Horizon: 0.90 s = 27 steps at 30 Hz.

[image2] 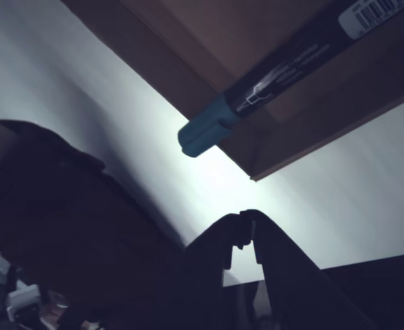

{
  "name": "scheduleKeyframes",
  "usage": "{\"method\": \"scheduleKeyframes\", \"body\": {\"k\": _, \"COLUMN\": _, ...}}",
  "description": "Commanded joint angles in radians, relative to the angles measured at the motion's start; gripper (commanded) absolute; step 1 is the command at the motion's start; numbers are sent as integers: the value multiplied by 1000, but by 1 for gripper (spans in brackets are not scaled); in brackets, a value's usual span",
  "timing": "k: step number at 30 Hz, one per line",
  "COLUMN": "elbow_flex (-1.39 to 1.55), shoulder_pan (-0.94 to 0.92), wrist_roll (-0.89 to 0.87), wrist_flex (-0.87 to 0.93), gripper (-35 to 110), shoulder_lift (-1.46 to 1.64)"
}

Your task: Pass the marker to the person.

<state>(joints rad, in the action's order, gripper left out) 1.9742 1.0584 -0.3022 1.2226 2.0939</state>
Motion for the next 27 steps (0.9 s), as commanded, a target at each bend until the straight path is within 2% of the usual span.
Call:
{"method": "scheduleKeyframes", "body": {"k": 1, "elbow_flex": -3, "shoulder_pan": 21, "wrist_roll": -6, "wrist_flex": -12, "gripper": -5, "shoulder_lift": 34}}
{"method": "scheduleKeyframes", "body": {"k": 5, "elbow_flex": -49, "shoulder_pan": 29, "wrist_roll": -104, "wrist_flex": 44, "gripper": -5, "shoulder_lift": 31}}
{"method": "scheduleKeyframes", "body": {"k": 7, "elbow_flex": -77, "shoulder_pan": 35, "wrist_roll": -147, "wrist_flex": 109, "gripper": 4, "shoulder_lift": 31}}
{"method": "scheduleKeyframes", "body": {"k": 8, "elbow_flex": -84, "shoulder_pan": 43, "wrist_roll": -160, "wrist_flex": 129, "gripper": 3, "shoulder_lift": 31}}
{"method": "scheduleKeyframes", "body": {"k": 10, "elbow_flex": -98, "shoulder_pan": 43, "wrist_roll": -158, "wrist_flex": 173, "gripper": -5, "shoulder_lift": 31}}
{"method": "scheduleKeyframes", "body": {"k": 22, "elbow_flex": -175, "shoulder_pan": -58, "wrist_roll": -161, "wrist_flex": 390, "gripper": -5, "shoulder_lift": -69}}
{"method": "scheduleKeyframes", "body": {"k": 27, "elbow_flex": -173, "shoulder_pan": -132, "wrist_roll": -160, "wrist_flex": 422, "gripper": -5, "shoulder_lift": -120}}
